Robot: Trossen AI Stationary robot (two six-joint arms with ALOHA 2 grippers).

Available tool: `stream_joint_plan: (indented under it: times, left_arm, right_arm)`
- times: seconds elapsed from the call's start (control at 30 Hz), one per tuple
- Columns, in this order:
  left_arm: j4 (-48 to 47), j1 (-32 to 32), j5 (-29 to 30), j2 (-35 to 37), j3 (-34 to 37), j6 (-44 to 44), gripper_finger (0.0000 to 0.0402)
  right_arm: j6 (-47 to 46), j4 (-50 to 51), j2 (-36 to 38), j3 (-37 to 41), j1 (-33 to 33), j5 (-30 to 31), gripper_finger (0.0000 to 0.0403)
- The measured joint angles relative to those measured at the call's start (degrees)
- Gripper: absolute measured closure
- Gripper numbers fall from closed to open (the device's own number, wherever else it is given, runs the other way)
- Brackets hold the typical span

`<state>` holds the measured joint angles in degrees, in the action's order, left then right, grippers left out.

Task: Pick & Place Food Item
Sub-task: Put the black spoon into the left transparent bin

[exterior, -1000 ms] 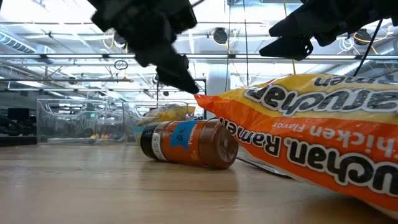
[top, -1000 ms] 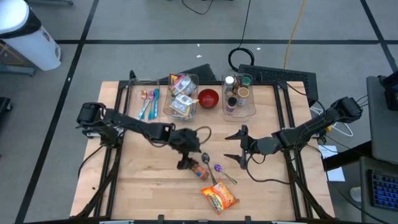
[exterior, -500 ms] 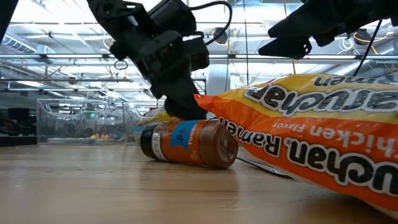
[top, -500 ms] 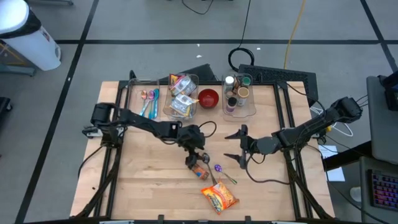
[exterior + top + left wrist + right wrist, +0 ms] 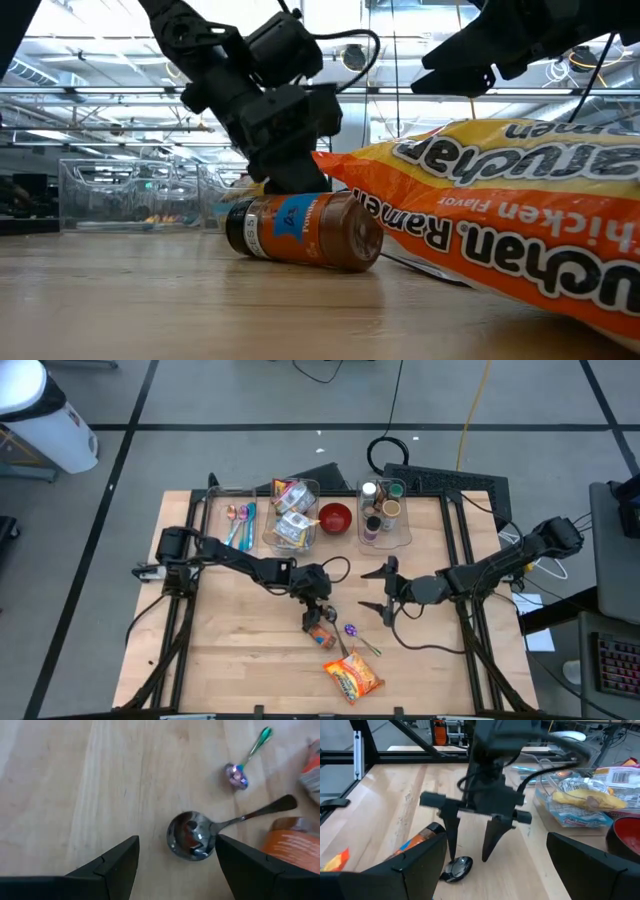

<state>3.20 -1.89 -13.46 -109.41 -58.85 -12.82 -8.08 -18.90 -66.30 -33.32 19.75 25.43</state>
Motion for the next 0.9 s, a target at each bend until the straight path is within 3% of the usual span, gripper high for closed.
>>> stream_joint_plan:
  times: [0.3, 0.67, 0.9]
  left_arm:
    - [-0.7, 0.0, 1.1, -0.3, -0.5, -1.1, 0.0135]
    - [-1.7, -0.9, 2.1, -0.3, -0.5, -2.1, 0.0232]
    - [-1.7, -1.7, 2.1, -0.3, -0.5, -2.1, 0.0249]
  right_arm:
    - [0.4, -0.1, 0.0, 0.0, -0.3, 0.0, 0.0069]
    - [0.9, -0.1, 0.0, 0.0, -0.3, 0.0, 0.0069]
    - [0.9, -0.1, 0.0, 0.0, -0.3, 0.0, 0.0069]
